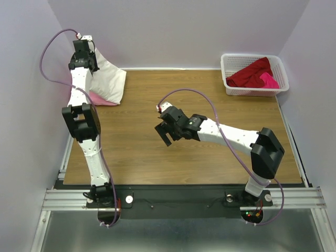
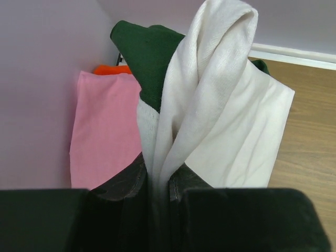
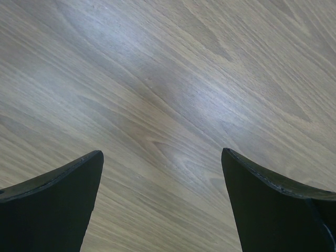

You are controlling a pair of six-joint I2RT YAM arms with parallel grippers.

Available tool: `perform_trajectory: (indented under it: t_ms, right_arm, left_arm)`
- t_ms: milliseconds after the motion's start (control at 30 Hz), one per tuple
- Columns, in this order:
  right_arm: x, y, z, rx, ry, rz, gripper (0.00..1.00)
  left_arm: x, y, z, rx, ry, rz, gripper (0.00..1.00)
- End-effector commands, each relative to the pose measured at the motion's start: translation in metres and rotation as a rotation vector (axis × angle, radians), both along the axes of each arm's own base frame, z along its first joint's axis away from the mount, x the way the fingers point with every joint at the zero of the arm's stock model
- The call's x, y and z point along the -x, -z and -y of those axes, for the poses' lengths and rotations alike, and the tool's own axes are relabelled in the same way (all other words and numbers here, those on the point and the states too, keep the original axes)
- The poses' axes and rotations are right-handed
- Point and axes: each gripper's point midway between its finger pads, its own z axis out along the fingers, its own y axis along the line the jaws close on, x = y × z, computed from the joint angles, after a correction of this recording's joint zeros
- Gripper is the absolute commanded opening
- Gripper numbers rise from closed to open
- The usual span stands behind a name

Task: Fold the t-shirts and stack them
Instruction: Neatly place the folded tshirt to the corner

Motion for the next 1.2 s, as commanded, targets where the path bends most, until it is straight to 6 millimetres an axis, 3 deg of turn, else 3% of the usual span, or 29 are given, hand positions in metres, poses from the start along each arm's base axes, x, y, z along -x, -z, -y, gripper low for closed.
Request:
perform_trajectory:
  t_ms: [0, 133, 367, 533, 567, 600, 633, 700, 767, 800, 933, 1000, 1033, 1133, 1167]
  right_arm:
    - [-0.012, -0.019, -0.008, -0.020, 0.004, 0.048, 1.00]
    - [-0.011, -0.017, -0.009, -0.022, 0.000, 0.041, 1.00]
    - [-0.010, -0.015, -0.012, -0.020, -0.013, 0.032, 1.00]
    - [-0.009, -0.011, -0.013, -0.017, -0.017, 0.017, 1.00]
    - [-0.008, -0.011, -0.014, -0.020, -0.015, 0.015, 0.99]
    - [-0.008, -0.012, -0.013, -0.019, -0.014, 0.016, 0.99]
    - [-0.009, -0.011, -0.013, -0.019, -0.012, 0.015, 0.99]
    - [-0.007, -0.011, -0.012, -0.014, -0.013, 0.011, 0.99]
    - [-0.007, -0.012, -0.010, -0.011, -0.009, 0.015, 0.99]
    - [-0.008, -0.012, -0.009, -0.008, -0.006, 0.016, 0.99]
    - [-0.012, -0.018, 0.001, -0.001, 0.037, 0.043, 0.99]
    - [-0.015, -0.029, 0.006, -0.019, 0.063, 0.062, 0.99]
    - [-0.019, -0.033, 0.012, -0.030, 0.094, 0.071, 0.99]
    - [-0.033, -0.055, 0.041, -0.065, 0.195, 0.113, 1.00]
    - [-0.037, -0.056, 0.052, -0.068, 0.235, 0.120, 1.00]
  left_arm:
    - [0.004, -0.078, -0.016, -0.011, -0.028, 0.195, 0.00]
    - [0.010, -0.057, -0.023, -0.036, -0.045, 0.129, 0.00]
    - [0.023, -0.020, -0.066, -0.209, -0.210, -0.007, 0.01]
    - [0.020, -0.007, -0.085, -0.263, -0.302, -0.011, 0.07]
    - [0.018, 0.001, -0.089, -0.274, -0.315, -0.021, 0.09]
    - [0.015, 0.002, -0.092, -0.276, -0.325, -0.017, 0.30]
    - [0.011, 0.003, -0.095, -0.280, -0.330, -0.010, 0.36]
    - [0.007, 0.002, -0.096, -0.278, -0.333, 0.001, 0.40]
    - [0.002, -0.006, -0.096, -0.262, -0.341, 0.032, 0.49]
    - [0.002, -0.010, -0.096, -0.256, -0.344, 0.046, 0.62]
    - [0.006, -0.027, -0.084, -0.203, -0.316, 0.086, 0.67]
    - [0.015, -0.054, -0.075, -0.174, -0.301, 0.134, 0.73]
    - [0.022, -0.071, -0.063, -0.141, -0.275, 0.161, 0.88]
    - [0.039, -0.099, -0.040, -0.071, -0.230, 0.215, 0.89]
    - [0.055, -0.121, -0.025, -0.033, -0.180, 0.252, 0.89]
